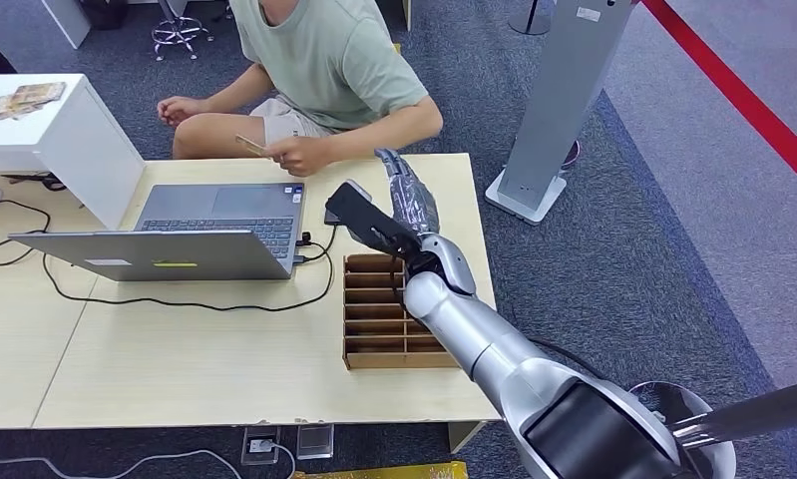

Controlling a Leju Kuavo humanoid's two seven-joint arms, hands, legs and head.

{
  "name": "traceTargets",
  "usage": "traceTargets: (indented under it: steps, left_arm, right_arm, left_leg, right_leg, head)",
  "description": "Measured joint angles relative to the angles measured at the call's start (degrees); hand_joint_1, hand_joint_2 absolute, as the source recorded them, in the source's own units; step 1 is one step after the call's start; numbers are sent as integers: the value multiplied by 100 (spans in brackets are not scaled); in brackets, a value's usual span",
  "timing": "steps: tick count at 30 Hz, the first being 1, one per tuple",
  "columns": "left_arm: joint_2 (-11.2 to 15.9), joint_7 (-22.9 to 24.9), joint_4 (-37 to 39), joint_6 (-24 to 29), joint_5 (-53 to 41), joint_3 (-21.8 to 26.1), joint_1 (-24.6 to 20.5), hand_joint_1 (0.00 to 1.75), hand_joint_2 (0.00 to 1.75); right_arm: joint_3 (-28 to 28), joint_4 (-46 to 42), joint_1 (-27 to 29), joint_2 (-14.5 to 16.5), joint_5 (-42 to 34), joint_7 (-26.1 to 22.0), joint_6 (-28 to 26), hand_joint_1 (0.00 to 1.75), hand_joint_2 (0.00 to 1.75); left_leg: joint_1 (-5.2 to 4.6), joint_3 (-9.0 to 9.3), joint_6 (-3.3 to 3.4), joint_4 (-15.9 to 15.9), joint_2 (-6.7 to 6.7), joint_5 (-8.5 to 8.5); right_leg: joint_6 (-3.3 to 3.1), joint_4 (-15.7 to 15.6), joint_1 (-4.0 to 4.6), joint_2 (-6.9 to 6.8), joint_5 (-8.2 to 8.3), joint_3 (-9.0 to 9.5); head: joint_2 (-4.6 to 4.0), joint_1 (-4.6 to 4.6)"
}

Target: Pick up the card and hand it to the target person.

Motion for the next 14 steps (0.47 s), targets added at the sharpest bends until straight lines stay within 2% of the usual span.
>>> traceTargets:
  steps: [3, 6, 14]
  left_arm:
    - [0, 5, 0, 10, 43, 0, 3, 0, 175]
    - [0, 6, 0, 13, 111, 0, 11, 0, 175]
    - [0, 6, 0, 21, 222, 2, 39, 0, 175]
  right_arm:
    - [-129, -294, 34, -70, -311, -72, 15, 0, 175]
    - [-218, -851, 184, -232, -484, 132, 78, 0, 175]
    - [-403, -3069, 1031, -911, -844, 697, 748, 0, 175]
  left_leg:
    - [0, 2, 0, 0, 0, 0]
    - [0, 2, 0, 1, 0, 0]
    - [0, 3, 1, 1, -1, -2]
  right_leg:
    - [0, 0, 0, 0, 0, 0]
    - [0, 0, 0, 0, 0, 0]
    - [0, -5, 0, -1, 0, -1]
  head:
    - [1, -3]
    - [1, -1]
    - [1, 2]
